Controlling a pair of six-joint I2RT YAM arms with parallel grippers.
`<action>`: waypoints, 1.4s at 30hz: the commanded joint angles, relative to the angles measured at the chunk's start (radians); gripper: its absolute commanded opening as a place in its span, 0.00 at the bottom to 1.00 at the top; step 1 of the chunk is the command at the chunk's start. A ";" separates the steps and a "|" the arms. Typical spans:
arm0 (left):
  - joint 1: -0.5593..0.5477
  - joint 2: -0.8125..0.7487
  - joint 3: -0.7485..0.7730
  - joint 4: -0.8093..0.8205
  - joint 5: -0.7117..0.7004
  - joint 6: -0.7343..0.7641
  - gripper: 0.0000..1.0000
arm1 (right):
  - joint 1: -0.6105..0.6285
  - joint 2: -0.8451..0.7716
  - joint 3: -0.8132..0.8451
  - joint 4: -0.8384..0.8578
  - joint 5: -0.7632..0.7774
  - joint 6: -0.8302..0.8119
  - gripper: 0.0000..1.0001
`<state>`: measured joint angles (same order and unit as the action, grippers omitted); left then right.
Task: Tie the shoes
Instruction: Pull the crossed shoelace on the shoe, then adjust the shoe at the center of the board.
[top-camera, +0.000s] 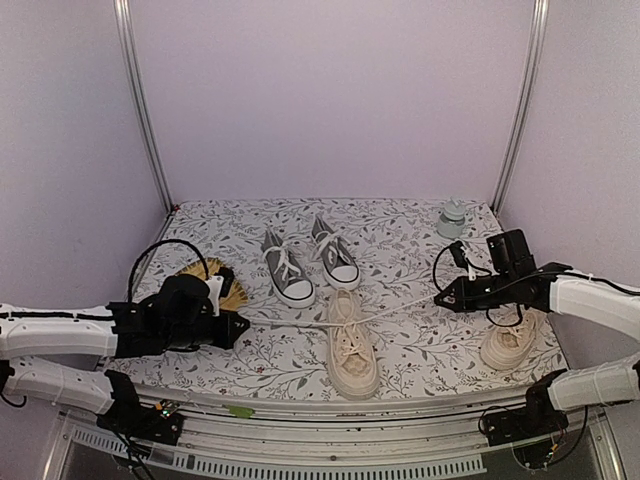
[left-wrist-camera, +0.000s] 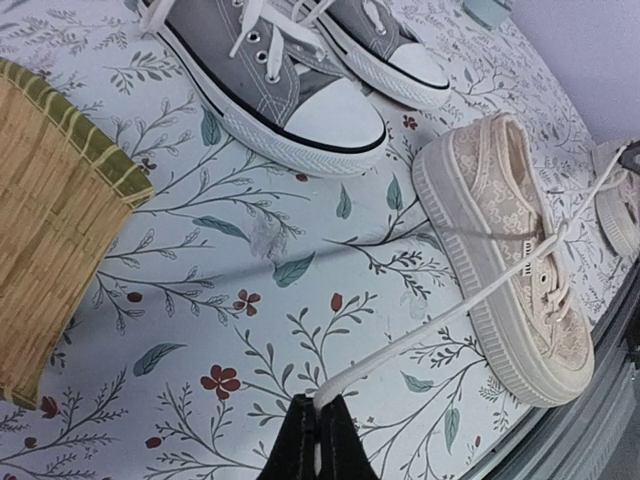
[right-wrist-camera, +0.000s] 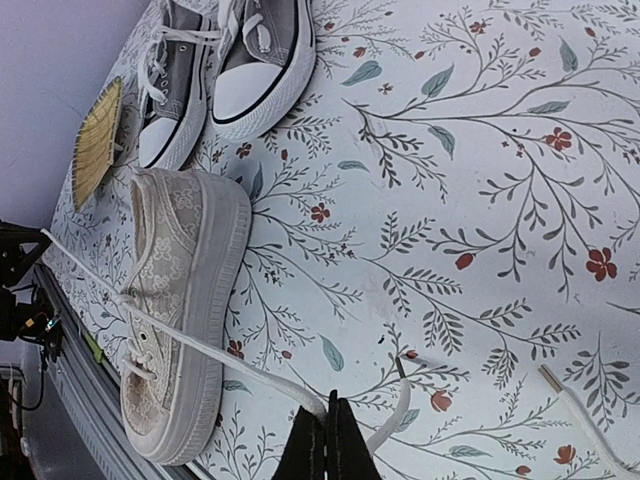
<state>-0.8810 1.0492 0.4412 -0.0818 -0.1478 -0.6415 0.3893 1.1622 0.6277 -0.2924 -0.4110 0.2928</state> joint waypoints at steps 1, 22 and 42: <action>-0.001 -0.042 -0.021 -0.064 -0.037 -0.089 0.00 | -0.037 -0.042 -0.061 -0.006 0.045 0.092 0.00; 0.145 -0.105 -0.081 -0.229 -0.127 -0.129 0.00 | -0.305 0.040 -0.277 0.214 -0.146 0.201 0.00; -0.205 0.639 0.326 0.200 0.165 0.450 0.00 | 0.320 0.451 0.058 0.254 -0.159 0.054 0.01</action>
<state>-1.0512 1.5948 0.6991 0.0338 -0.0807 -0.3416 0.6651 1.5795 0.6441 -0.0952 -0.5114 0.3729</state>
